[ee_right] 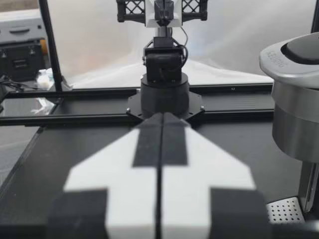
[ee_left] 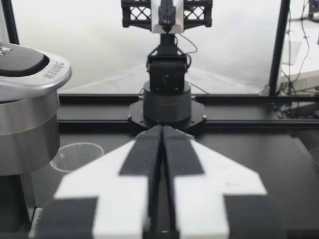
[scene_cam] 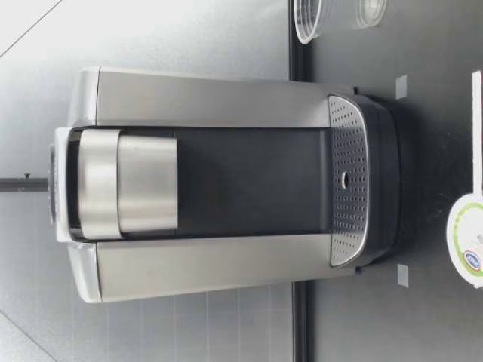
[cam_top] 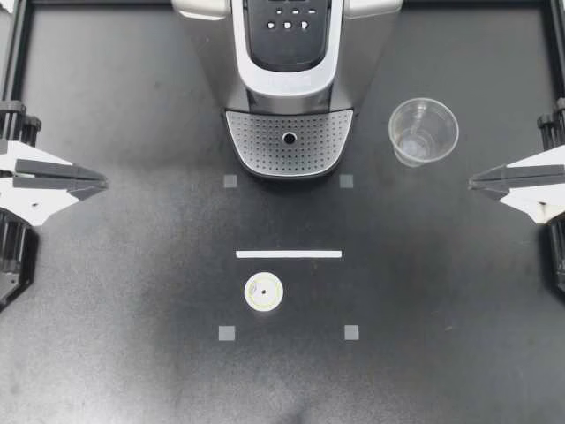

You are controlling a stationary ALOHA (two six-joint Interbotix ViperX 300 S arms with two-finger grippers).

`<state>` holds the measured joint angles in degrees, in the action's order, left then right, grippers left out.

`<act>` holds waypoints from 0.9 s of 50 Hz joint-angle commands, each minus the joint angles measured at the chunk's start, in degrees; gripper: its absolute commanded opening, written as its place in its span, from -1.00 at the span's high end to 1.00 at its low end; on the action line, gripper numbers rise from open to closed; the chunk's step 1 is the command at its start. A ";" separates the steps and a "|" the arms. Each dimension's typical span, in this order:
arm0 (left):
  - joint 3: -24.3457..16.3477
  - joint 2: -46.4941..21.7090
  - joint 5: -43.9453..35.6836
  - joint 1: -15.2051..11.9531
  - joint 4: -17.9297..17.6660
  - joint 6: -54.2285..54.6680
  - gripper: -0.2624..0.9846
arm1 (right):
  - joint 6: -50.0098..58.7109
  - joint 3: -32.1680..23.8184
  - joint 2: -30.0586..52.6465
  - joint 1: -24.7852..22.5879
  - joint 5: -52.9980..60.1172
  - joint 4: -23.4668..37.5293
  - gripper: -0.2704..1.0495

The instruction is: Place the coffee capsule inside the capsule container, then place the cup onto the center of the cup tray, then push the 'Hot Water' and 'Travel Mug' buttons.

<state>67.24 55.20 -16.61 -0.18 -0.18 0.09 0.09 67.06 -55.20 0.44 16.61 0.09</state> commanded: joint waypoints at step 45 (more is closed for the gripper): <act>-7.91 -35.42 1.76 5.54 0.26 1.23 0.25 | 7.47 -6.15 35.07 -2.99 7.91 0.18 0.38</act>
<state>61.70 21.01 -15.73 5.19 0.00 1.23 7.47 63.19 -22.15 -1.32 23.99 0.18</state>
